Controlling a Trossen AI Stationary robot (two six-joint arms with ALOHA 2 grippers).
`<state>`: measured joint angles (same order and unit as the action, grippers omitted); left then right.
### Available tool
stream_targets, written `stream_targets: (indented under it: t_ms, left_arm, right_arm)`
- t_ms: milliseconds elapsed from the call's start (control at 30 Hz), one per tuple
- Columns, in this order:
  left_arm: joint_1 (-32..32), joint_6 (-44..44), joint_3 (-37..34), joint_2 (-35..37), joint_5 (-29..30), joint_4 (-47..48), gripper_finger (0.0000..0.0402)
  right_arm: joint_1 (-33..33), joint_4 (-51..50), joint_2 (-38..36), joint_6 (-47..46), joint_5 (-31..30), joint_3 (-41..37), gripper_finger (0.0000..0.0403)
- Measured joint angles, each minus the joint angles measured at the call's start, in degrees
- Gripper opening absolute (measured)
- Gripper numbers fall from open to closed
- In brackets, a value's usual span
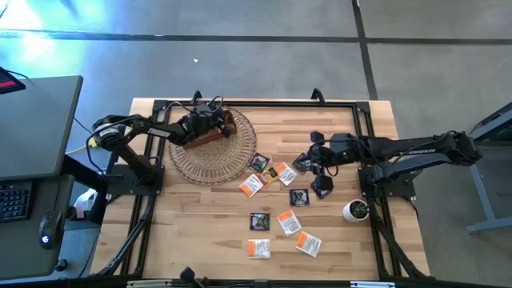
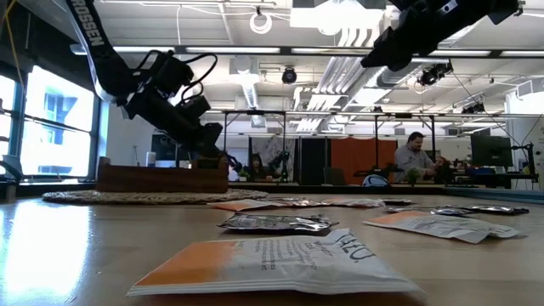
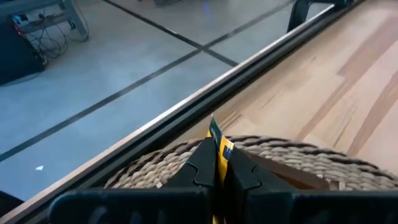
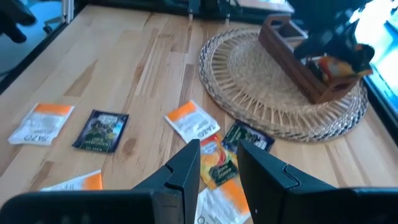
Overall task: Pick & Place Tea
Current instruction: Put the yellow tea bag into the right section of the wooden organizer
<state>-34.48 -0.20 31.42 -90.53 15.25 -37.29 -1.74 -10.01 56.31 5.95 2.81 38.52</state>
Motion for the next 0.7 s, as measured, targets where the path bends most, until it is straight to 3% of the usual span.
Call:
stream_targets:
  t_ms: [167, 467, 700]
  left_arm:
    - [0.0, 0.0, 0.0, -0.5, 0.6, -0.3, 0.0036]
    - [0.0, -1.1, 0.0, -0.2, 2.5, -0.3, 0.0135]
    - [0.0, -1.1, 1.0, 2.7, 1.0, -0.3, 0.0158]
  right_arm:
    - [0.0, 1.8, 0.0, 0.2, 0.0, 0.0, 0.0103]
    - [0.0, 1.7, 0.0, 0.5, 0.0, 0.0, 0.0103]
    - [0.0, 1.7, 0.0, 0.5, 0.0, 0.0, 0.0103]
